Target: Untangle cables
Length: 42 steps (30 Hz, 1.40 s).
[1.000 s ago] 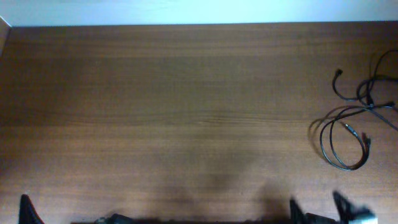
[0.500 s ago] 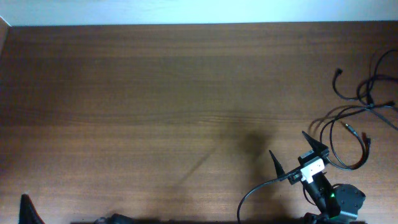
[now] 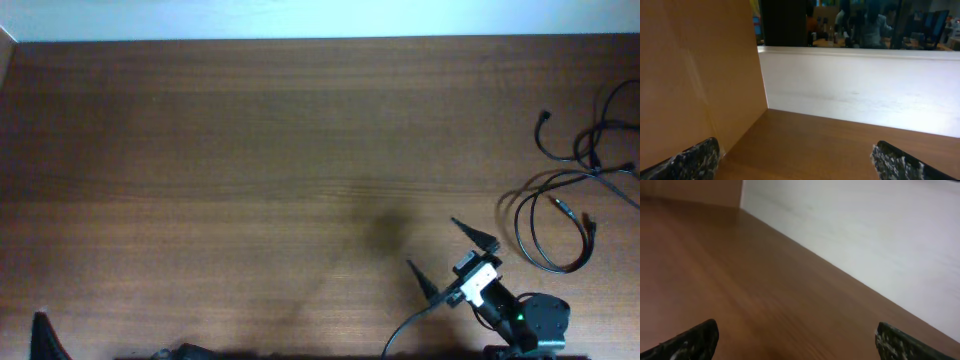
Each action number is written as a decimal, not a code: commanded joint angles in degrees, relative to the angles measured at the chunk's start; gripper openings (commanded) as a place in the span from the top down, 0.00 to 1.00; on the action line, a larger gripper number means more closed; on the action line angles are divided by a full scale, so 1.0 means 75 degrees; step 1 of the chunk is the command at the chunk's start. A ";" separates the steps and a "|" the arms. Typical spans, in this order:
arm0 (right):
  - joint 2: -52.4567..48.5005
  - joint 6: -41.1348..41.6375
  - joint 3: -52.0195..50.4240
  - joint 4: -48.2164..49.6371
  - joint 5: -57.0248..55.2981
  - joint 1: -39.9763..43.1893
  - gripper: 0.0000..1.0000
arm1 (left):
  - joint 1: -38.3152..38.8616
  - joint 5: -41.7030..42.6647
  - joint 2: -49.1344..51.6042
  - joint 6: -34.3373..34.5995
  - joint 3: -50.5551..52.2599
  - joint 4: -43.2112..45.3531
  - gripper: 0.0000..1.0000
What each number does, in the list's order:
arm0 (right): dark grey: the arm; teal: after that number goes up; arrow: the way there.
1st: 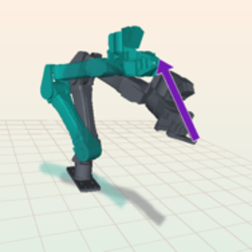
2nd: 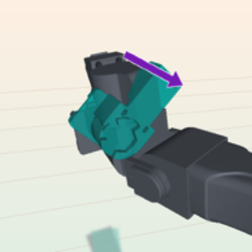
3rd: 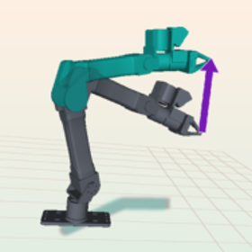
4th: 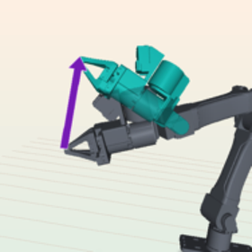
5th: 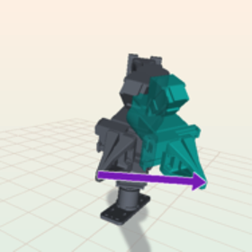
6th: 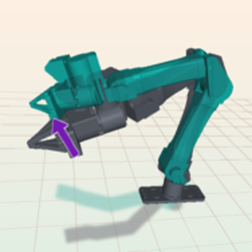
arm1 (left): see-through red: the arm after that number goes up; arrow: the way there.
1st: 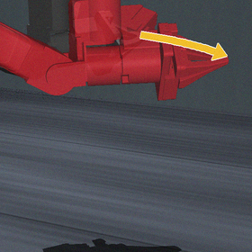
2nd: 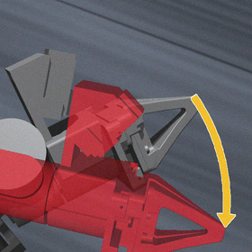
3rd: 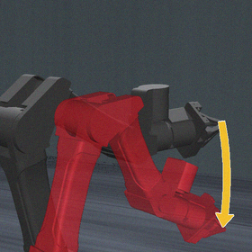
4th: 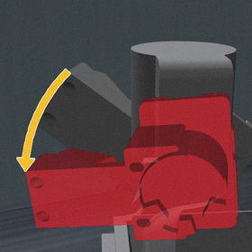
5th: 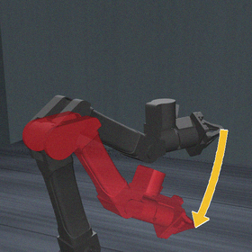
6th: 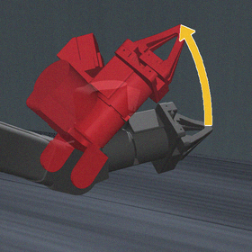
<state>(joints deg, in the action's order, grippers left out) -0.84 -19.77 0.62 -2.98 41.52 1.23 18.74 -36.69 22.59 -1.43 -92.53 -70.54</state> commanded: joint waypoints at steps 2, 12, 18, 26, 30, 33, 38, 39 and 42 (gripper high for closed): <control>0.0079 0.0015 -0.0041 -0.0032 0.0006 -0.0277 0.01 | 0.0000 -0.0023 -0.0023 0.0111 -0.0029 0.0020 0.01; 0.0079 0.0015 -0.0041 -0.0035 0.0009 -0.0277 0.01 | 0.0000 0.0662 -0.0023 0.0108 -0.0026 0.0017 0.01; 0.0079 0.0015 -0.0041 -0.0032 0.0009 -0.0277 0.01 | 0.0000 0.0857 -0.0023 0.0017 0.0119 -0.0265 0.01; 0.0079 0.0015 -0.0041 -0.0035 0.0009 -0.0277 0.01 | -0.0184 0.5461 -0.0023 -0.0152 0.7755 0.7863 0.01; 0.0079 0.0015 -0.0041 -0.0035 0.0009 -0.0277 0.01 | -0.1399 0.6615 -0.0691 0.0032 1.0299 1.0786 0.01; 0.0079 0.0015 -0.0041 -0.0032 0.0009 -0.0277 0.01 | -0.2684 0.6898 -0.2081 0.0076 1.1194 1.0541 0.01; 0.0079 0.0015 -0.0041 -0.0035 0.0009 -0.0277 0.01 | -0.3080 0.5881 -0.2978 0.0079 1.1998 0.9635 0.01; 0.0079 0.0015 -0.0041 -0.0032 0.0009 -0.0277 0.01 | -0.3139 0.5826 -0.2978 0.0079 1.2085 0.9212 0.01; 0.0079 0.0015 -0.0041 -0.0032 0.0009 -0.0277 0.01 | -0.3139 0.5388 -0.2978 0.0076 1.2109 0.8472 0.01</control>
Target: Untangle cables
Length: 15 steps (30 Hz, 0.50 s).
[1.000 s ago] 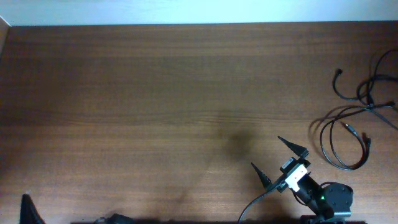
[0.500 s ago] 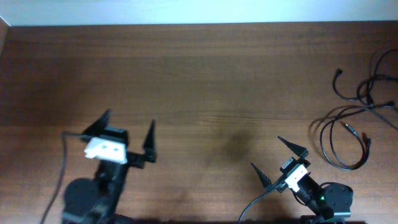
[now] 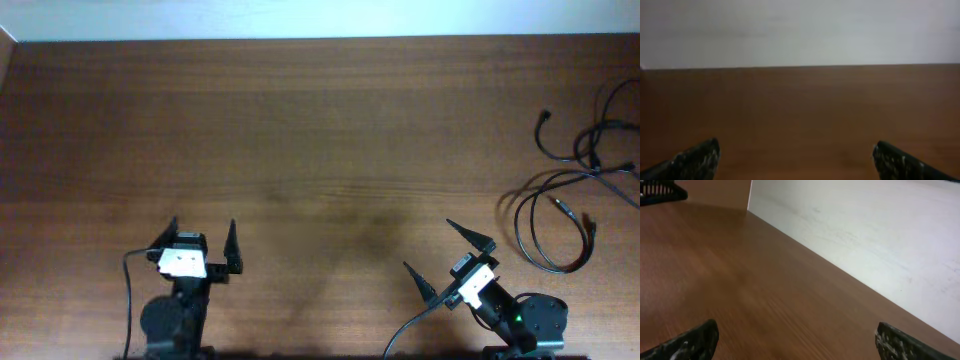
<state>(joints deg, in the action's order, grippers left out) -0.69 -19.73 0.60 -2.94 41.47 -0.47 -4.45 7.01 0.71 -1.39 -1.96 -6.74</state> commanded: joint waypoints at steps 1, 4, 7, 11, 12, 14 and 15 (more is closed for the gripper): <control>0.0058 0.0009 -0.0038 -0.0038 0.0015 -0.0050 0.01 | -0.0047 -0.0513 -0.0061 -0.0140 0.0032 -0.0055 0.01; 0.0058 0.0009 -0.0038 -0.0041 0.0015 -0.0050 0.01 | -0.0044 -0.0510 -0.0058 -0.0283 0.0032 -0.0032 0.01; 0.0058 0.0009 -0.0038 -0.0038 0.0015 -0.0050 0.01 | -0.0044 -0.0510 -0.0055 -0.0283 0.0032 -0.0032 0.01; 0.0058 0.0009 -0.0038 -0.0041 0.0015 -0.0050 0.01 | -0.0044 -0.0510 -0.0055 -0.0283 0.0032 -0.0032 0.01; 0.0058 0.0009 -0.0038 -0.0041 0.0015 -0.0050 0.01 | -0.0044 -0.0510 -0.0055 -0.0283 0.0032 -0.0032 0.01; 0.0058 0.0009 -0.0038 -0.0041 0.0015 -0.0050 0.01 | -0.0044 -0.0510 -0.0055 -0.0283 0.0032 -0.0032 0.01; 0.0058 0.0009 -0.0038 -0.0038 0.0015 -0.0050 0.01 | -0.0044 -0.0510 -0.0055 -0.0283 0.0032 -0.0032 0.01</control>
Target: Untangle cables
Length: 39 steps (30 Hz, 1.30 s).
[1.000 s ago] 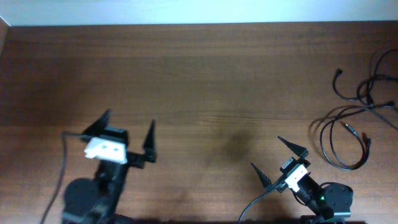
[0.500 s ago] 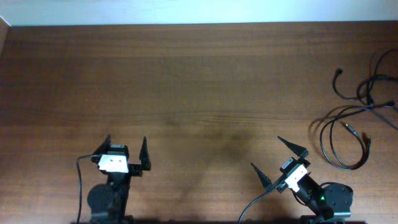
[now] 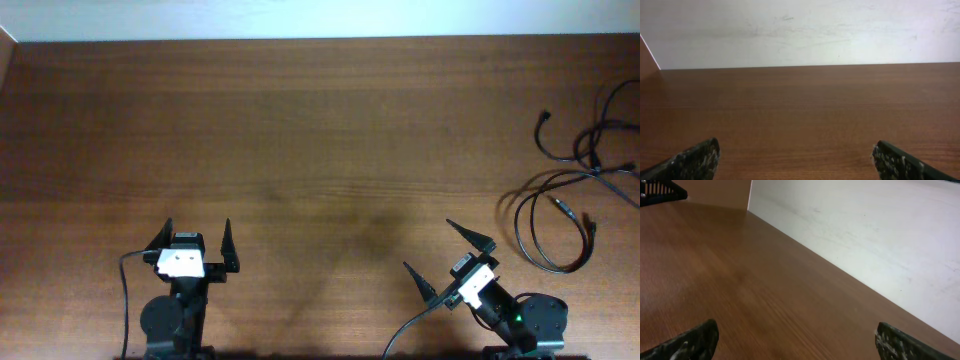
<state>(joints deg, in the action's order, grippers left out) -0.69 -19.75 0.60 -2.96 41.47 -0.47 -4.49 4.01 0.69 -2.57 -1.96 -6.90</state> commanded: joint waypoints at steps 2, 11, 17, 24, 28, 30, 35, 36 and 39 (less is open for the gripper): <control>0.0058 0.0012 -0.0038 -0.0035 0.0015 -0.0050 0.01 | -0.0038 -0.0114 -0.0052 -0.0125 0.0032 -0.0012 0.01; 0.0058 0.1775 -0.0038 -0.0085 -0.7181 -0.0050 0.01 | -0.0038 -0.0111 -0.0052 -0.0125 0.0032 -0.0012 0.01; 0.0058 0.3182 -0.0038 0.0032 -0.9419 -0.0044 0.01 | -0.0038 -0.0111 -0.0052 -0.0125 0.0032 -0.0012 0.01; 0.0058 0.3063 -0.0038 0.0029 -0.8868 -0.0044 0.01 | -0.0038 -0.0111 -0.0052 -0.0125 0.0032 -0.0012 0.01; 0.0058 0.3075 -0.0038 0.0029 -0.8871 -0.0044 0.01 | -0.0038 -0.0111 -0.0052 -0.0125 0.0032 -0.0012 0.01; 0.0058 0.3075 -0.0038 0.0029 -0.8874 -0.0044 0.01 | -0.0038 -0.0111 -0.0052 -0.0125 0.0032 -0.0012 0.01; 0.0058 0.3075 -0.0038 0.0029 -0.8874 -0.0044 0.01 | -0.0038 -0.0111 -0.0052 -0.0125 0.0032 -0.0012 0.01; 0.0058 0.3075 -0.0038 0.0029 -0.8874 -0.0044 0.01 | -0.0038 -0.0114 -0.0052 -0.0125 0.0032 -0.0012 0.01; 0.0058 0.3075 -0.0038 0.0029 -0.8874 -0.0044 0.01 | -0.0038 -0.0114 -0.0052 -0.0122 0.0032 -0.0012 0.01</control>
